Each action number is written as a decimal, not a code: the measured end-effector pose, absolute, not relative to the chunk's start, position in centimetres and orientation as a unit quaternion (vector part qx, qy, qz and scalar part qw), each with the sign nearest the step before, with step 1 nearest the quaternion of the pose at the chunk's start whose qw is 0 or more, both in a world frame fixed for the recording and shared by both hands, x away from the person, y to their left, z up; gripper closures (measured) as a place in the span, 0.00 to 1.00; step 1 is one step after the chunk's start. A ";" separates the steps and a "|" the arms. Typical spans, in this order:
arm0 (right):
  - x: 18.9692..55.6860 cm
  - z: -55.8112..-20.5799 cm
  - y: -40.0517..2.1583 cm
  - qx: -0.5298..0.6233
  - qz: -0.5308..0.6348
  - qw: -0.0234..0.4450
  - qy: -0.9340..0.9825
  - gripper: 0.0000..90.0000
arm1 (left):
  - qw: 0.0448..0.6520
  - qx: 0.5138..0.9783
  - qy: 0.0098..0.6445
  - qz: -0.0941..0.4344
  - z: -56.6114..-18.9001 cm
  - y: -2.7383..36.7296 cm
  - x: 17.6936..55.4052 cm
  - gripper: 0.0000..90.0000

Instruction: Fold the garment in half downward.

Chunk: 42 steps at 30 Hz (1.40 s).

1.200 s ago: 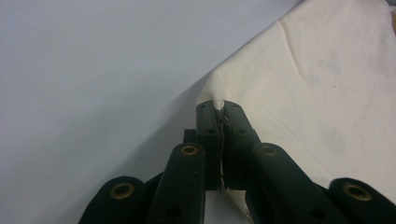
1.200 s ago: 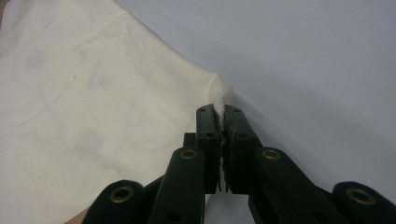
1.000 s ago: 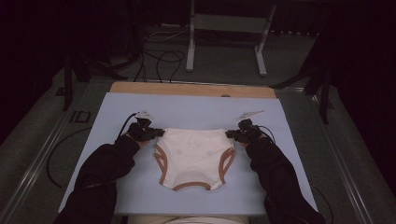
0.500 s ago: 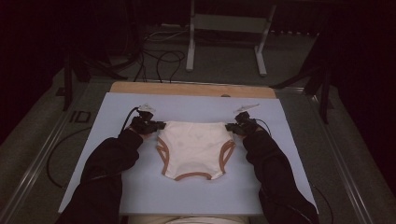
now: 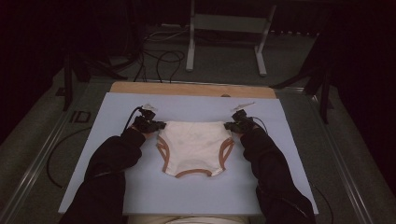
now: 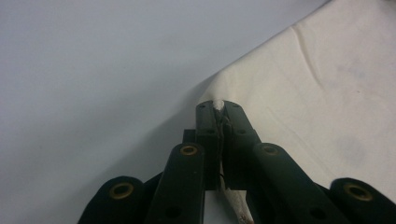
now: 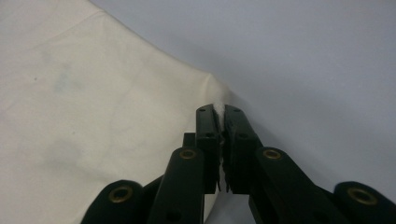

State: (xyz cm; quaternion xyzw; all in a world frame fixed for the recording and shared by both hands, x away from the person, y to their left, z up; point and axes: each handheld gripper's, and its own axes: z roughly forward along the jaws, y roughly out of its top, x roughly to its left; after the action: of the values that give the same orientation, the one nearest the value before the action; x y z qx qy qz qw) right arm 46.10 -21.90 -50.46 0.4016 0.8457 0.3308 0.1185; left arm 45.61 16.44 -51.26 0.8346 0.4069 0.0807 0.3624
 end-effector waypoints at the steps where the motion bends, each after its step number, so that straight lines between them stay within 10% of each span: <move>1: 46.1 -50.5 -21.9 0.402 0.331 0.118 0.846 0.95 | 0.362 0.835 0.407 0.081 -51.3 16.4 45.6 0.97; 12: 46.4 -50.4 -22.0 0.408 0.334 0.121 0.841 0.82 | 0.350 0.829 0.422 0.109 -51.1 16.0 45.6 0.86; 35: 45.3 -49.0 -21.0 0.405 0.365 0.100 0.832 0.15 | 0.361 0.847 0.386 0.061 -49.1 16.1 44.6 0.00; 42: 44.6 -48.5 -21.1 0.394 0.384 0.088 0.830 0.11 | 0.369 0.854 0.361 0.060 -48.3 16.2 43.4 0.00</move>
State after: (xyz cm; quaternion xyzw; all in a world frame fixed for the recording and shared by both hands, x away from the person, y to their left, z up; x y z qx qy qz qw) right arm 44.61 -21.10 -48.48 0.3943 0.8302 0.3840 0.0885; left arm 43.41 16.18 -48.33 0.8545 0.3606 0.0596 0.3691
